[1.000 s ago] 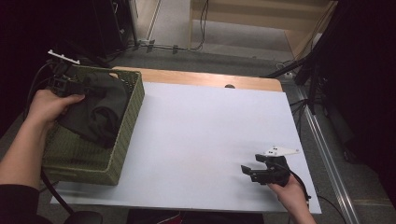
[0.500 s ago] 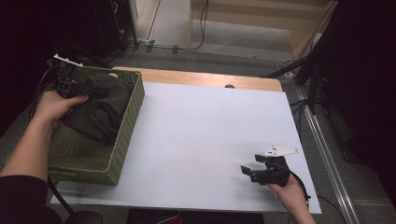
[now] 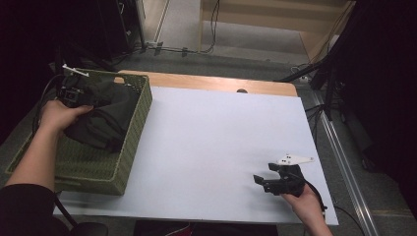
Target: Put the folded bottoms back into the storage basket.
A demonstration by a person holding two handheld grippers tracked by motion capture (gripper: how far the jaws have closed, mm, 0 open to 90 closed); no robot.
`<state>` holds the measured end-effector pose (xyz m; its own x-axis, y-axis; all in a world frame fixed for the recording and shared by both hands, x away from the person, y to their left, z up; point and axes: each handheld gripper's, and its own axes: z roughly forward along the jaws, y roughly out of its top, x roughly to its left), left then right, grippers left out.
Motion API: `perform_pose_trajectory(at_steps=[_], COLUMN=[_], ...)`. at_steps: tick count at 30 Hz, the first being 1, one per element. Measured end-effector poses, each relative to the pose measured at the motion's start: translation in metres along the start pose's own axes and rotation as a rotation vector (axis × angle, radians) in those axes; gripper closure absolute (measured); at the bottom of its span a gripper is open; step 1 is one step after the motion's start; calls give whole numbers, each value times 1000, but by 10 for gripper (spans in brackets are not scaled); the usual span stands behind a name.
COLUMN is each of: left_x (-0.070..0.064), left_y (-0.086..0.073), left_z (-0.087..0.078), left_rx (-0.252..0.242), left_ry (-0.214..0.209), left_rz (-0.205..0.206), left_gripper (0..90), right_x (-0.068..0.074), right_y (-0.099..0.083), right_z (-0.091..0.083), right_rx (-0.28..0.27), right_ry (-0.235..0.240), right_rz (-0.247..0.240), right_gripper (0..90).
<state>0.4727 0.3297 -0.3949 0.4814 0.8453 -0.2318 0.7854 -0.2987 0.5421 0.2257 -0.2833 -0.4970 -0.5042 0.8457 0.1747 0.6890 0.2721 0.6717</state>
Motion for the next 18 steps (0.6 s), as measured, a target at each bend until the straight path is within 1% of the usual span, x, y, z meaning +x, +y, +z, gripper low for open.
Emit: perform_pose_trajectory(at_steps=[4,5,7,12,13,16,18], left_x=[3,4,7,12,12,12,13], left_y=[-3,-3,-4,-5,-5,-4,-3], left_z=[1,1,1,0,0,-5,-11], left_rx=[6,9,11,26,29,27,12], left_ry=[50,62,72,137,156,201,198], left_rz=[8,3,-18,-47,-49,-37,-53], left_gripper=[480,457,419,268,244,240,241], right_x=[0,0,0,-1,0,0,0], right_y=[0,0,0,0,0,0,0], right_z=[0,0,0,0,0,0,0], right_rx=[1,0,0,1,1,2,1], right_ry=[-1,0,-1,-2,-1,0,0], right_rz=[-3,-2,0,-1,-2,-3,-3], right_gripper=[191,190,191,191,191,190,191])
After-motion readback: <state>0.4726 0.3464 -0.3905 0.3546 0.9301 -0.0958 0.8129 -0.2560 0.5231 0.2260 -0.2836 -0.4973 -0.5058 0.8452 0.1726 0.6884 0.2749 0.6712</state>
